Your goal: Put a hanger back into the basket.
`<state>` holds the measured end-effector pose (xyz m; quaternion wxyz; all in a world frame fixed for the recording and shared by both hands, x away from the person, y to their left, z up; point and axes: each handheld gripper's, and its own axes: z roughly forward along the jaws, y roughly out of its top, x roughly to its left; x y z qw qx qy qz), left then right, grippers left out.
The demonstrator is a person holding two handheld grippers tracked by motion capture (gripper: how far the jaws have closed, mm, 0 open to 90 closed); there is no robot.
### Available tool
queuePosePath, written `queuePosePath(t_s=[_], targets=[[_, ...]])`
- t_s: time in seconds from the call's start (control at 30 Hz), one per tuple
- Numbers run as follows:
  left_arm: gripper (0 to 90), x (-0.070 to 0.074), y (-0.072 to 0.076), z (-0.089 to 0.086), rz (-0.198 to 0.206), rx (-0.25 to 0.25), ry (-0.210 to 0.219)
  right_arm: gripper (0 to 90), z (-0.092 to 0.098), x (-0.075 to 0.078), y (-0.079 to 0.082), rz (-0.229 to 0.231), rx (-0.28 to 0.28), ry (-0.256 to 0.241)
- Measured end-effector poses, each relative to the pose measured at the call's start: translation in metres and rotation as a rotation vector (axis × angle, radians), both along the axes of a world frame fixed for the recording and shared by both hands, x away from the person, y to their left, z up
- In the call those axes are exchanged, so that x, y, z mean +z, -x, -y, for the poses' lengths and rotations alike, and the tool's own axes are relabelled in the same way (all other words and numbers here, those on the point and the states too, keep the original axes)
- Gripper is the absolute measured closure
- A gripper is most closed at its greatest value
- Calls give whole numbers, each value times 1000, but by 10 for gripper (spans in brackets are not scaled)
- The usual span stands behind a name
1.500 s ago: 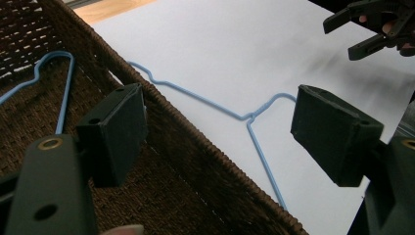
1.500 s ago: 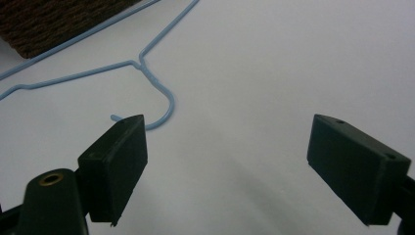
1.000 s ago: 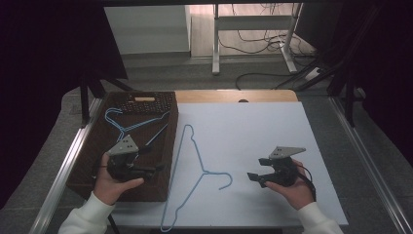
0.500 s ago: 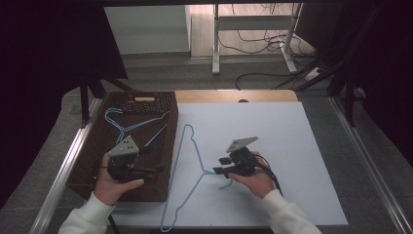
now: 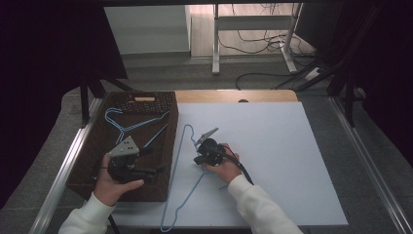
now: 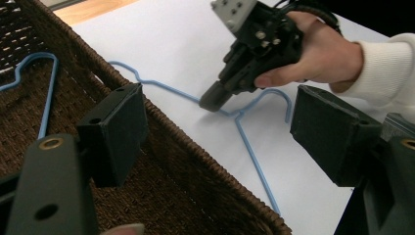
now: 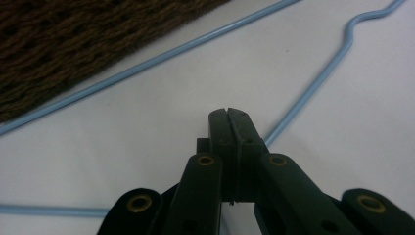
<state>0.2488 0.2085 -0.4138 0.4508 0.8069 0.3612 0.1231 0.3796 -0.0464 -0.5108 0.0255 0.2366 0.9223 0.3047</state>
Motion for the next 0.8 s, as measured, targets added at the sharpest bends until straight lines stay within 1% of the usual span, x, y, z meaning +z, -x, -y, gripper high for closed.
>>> queuePosePath(t_s=[0.07, 0.1, 0.2, 0.4, 0.47, 0.6, 0.73, 0.77, 0.8], targets=[[211, 1, 0, 0, 3, -2, 0, 896, -1, -2, -1, 8, -4, 23], [211, 1, 0, 1, 4, -1, -1, 896, 0, -3, 0, 13, -8, 45], [212, 1, 1, 1, 4, -1, -1, 896, 2, -4, 0, 15, -12, 51], [212, 0, 1, 3, 2, 0, -11, 897, 10, -1, 4, 35, -38, 91], [211, 0, 3, 2, 5, 3, -17, 897, 16, -1, 4, 32, -56, 94], [212, 3, 4, -4, 14, 23, -5, 897, 31, 1, 5, 29, -79, 94], [213, 2, 3, -6, 10, 32, -5, 897, 43, 2, 6, 29, -99, 86], [214, 2, 2, -5, 7, 32, -7, 897, 45, 2, 7, 43, -114, 127], [213, 1, 2, -4, 5, 30, -8, 897, 47, 0, 7, 68, -111, 165]])
